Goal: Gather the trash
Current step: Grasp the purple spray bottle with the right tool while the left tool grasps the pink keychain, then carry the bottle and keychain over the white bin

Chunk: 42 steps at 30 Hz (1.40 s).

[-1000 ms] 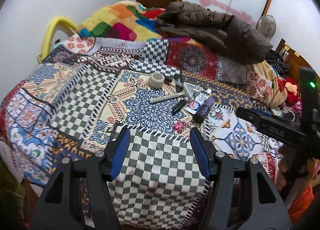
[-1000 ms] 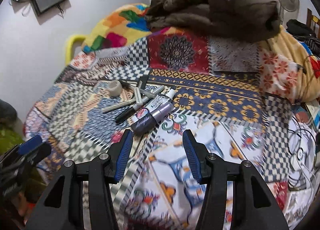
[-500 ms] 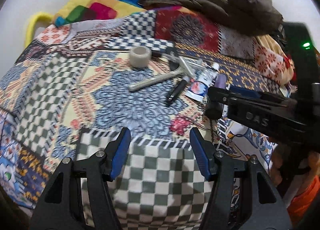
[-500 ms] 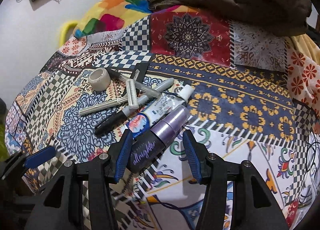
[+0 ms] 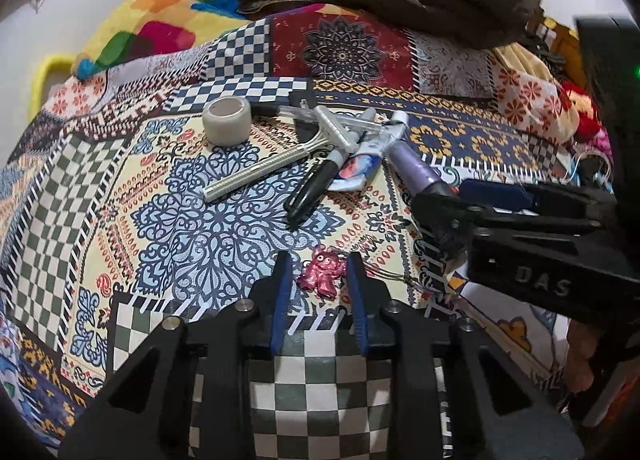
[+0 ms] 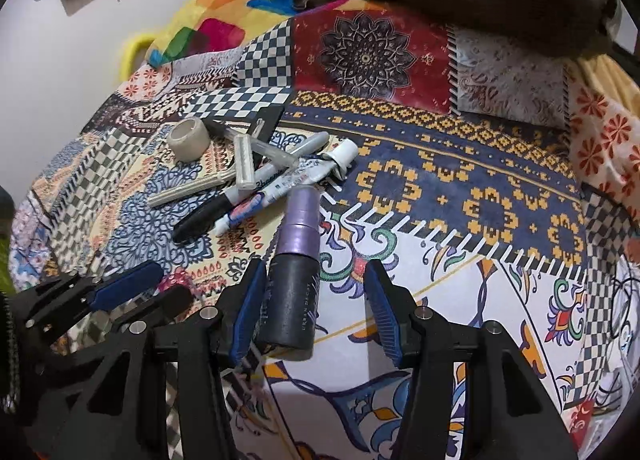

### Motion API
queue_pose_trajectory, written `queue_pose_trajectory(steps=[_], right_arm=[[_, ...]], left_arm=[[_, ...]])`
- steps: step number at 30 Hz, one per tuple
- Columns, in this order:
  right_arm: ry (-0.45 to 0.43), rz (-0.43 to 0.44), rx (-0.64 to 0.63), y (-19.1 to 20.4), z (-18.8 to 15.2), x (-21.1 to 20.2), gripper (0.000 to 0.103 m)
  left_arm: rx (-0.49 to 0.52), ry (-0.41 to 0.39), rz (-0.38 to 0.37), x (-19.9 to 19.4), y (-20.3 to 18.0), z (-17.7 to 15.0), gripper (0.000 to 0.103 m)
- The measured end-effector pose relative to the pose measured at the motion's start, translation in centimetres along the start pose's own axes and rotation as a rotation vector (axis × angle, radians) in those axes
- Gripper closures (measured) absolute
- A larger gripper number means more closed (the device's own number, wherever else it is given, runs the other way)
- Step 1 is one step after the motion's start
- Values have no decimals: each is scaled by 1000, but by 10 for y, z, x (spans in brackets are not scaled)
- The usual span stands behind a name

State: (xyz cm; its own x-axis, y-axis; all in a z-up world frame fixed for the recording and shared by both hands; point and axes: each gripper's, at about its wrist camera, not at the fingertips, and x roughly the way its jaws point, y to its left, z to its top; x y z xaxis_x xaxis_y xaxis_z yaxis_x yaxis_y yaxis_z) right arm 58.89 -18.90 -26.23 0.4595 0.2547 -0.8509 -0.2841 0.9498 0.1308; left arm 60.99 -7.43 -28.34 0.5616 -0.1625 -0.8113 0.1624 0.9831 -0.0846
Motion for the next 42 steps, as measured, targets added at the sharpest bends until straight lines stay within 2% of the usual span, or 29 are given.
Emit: queue_pose_trajectory(steps=[1, 3, 4, 5, 9, 14, 18, 22, 29, 35, 42], right_arm=[[-7, -11, -7, 2, 0, 1, 61], [-17, -11, -11, 4, 0, 1, 76], [-16, -10, -18, 5, 0, 1, 79], [-12, -17, -22, 6, 0, 1, 79], [-4, 6, -8, 0, -5, -6, 79], [-20, 17, -24, -5, -13, -32, 79], [-37, 24, -18, -4, -15, -56, 79], [-91, 21, -35, 4, -19, -93, 79], [-171, 53, -45, 19, -24, -156, 79], [-234, 67, -90, 41, -35, -208, 79], [-283, 88, -136, 71, -58, -255, 79]], left_arm=[[10, -2, 6, 0, -1, 0, 77], [38, -3, 33, 1, -6, -1, 78], [45, -2, 39, 2, -8, -1, 79], [50, 2, 42, 2, -10, -1, 84], [78, 28, 37, 0, -13, -2, 84], [26, 34, 15, -18, -9, -5, 84], [-16, -2, -1, -51, -9, -4, 84], [-29, -50, 8, -89, -13, -2, 84], [-57, -162, 47, -176, -17, -5, 84], [-84, -219, 94, -236, -14, -21, 84], [-117, -265, 146, -300, -4, -55, 84]])
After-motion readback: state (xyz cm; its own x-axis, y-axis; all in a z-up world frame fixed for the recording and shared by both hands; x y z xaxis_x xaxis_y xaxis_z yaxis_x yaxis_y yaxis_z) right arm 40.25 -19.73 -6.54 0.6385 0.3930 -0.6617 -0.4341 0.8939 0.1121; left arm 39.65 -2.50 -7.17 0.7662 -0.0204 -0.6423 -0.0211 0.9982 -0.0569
